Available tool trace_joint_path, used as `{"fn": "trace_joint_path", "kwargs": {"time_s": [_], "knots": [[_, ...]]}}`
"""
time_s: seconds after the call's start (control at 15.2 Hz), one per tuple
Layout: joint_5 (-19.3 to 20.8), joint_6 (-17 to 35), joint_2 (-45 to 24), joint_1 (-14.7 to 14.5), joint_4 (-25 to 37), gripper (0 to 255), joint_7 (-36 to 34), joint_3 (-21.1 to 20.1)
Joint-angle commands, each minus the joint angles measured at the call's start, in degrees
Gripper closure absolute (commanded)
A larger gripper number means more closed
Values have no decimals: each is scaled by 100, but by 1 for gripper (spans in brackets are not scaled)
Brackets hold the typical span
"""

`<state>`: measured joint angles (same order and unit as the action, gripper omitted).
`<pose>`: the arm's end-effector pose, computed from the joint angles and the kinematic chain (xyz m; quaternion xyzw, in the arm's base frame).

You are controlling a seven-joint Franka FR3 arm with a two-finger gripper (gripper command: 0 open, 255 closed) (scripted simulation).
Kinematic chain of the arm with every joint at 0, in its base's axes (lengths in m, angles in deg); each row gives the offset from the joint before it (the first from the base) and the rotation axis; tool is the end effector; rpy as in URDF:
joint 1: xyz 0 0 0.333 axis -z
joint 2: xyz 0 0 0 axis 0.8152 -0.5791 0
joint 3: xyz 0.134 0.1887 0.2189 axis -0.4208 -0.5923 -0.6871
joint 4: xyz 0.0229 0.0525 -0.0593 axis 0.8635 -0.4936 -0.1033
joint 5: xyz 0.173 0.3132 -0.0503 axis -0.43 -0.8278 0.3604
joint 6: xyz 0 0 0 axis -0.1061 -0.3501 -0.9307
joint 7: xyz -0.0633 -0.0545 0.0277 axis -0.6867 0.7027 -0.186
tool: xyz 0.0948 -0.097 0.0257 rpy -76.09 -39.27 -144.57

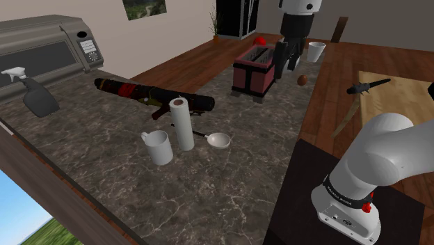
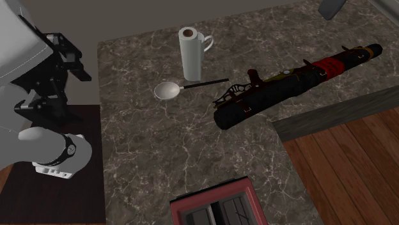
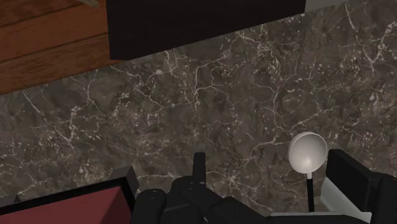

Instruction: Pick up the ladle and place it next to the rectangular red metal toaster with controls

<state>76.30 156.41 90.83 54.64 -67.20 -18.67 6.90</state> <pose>0.2713 0.0167 0.5749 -0.9992 -0.0329 0.0066 0.0228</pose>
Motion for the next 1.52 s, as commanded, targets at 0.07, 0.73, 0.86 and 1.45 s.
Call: {"fn": "trace_joint_path", "kwargs": {"time_s": [0.07, 0.73, 0.86, 1.45], "knots": [[-35, 151, -130, -33, -36, 0, -33, -69], [-236, 1574, -1730, -321, -10, 0, -368, -745], [-233, 1828, -2104, -367, 77, 0, -445, -876], [46, 2756, -3932, -571, 801, 0, -889, -1393]]}}
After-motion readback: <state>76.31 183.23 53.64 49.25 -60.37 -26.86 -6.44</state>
